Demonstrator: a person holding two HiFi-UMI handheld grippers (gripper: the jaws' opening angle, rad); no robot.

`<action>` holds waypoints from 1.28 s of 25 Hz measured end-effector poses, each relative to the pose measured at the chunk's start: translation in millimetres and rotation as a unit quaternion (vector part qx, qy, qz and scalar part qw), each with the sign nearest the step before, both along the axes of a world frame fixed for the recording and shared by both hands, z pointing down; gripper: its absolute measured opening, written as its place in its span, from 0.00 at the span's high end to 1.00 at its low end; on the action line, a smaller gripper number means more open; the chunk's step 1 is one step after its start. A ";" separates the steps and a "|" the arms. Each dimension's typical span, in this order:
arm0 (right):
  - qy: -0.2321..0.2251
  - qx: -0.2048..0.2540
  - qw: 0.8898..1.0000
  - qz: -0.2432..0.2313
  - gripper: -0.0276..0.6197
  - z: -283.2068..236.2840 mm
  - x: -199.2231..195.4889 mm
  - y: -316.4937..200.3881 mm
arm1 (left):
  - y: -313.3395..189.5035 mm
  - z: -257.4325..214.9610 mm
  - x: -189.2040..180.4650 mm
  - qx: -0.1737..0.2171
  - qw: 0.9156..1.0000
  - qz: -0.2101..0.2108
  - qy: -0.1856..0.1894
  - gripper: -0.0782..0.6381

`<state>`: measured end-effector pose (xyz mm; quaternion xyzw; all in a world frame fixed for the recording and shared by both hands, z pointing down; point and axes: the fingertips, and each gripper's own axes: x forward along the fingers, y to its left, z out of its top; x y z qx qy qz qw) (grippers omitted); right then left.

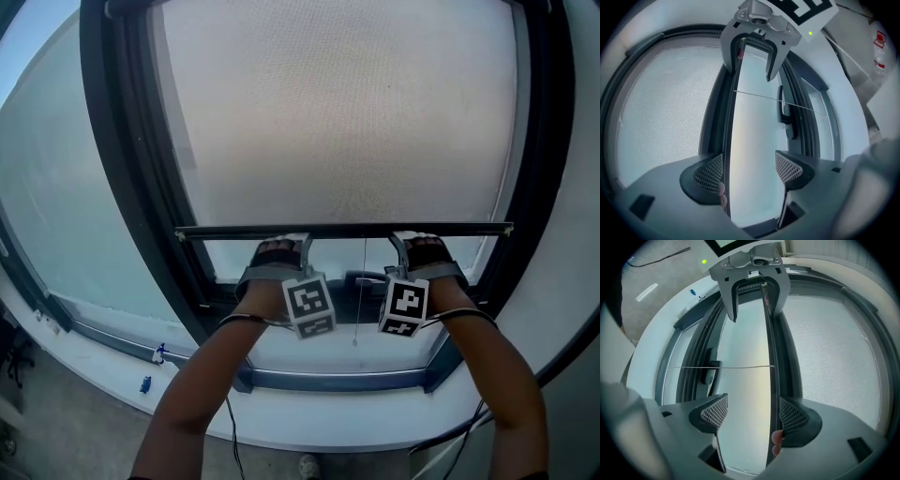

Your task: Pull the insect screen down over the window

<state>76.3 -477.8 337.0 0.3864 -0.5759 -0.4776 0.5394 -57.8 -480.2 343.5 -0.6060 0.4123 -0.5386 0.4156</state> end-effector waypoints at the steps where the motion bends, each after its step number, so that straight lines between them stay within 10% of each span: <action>1: 0.000 -0.004 1.000 0.002 0.45 2.5 0.3 0.3 | -0.6 2.9 0.4 0.003 1.000 -0.003 -0.001 0.42; 16: 0.001 -0.037 0.999 0.016 0.45 69.2 0.6 3.4 | 4.8 67.0 5.5 -0.045 0.997 0.010 0.055 0.42; 32: 0.003 -0.075 0.997 0.022 0.45 142.9 1.8 7.7 | 6.7 143.1 1.3 -0.055 0.998 0.010 -0.001 0.42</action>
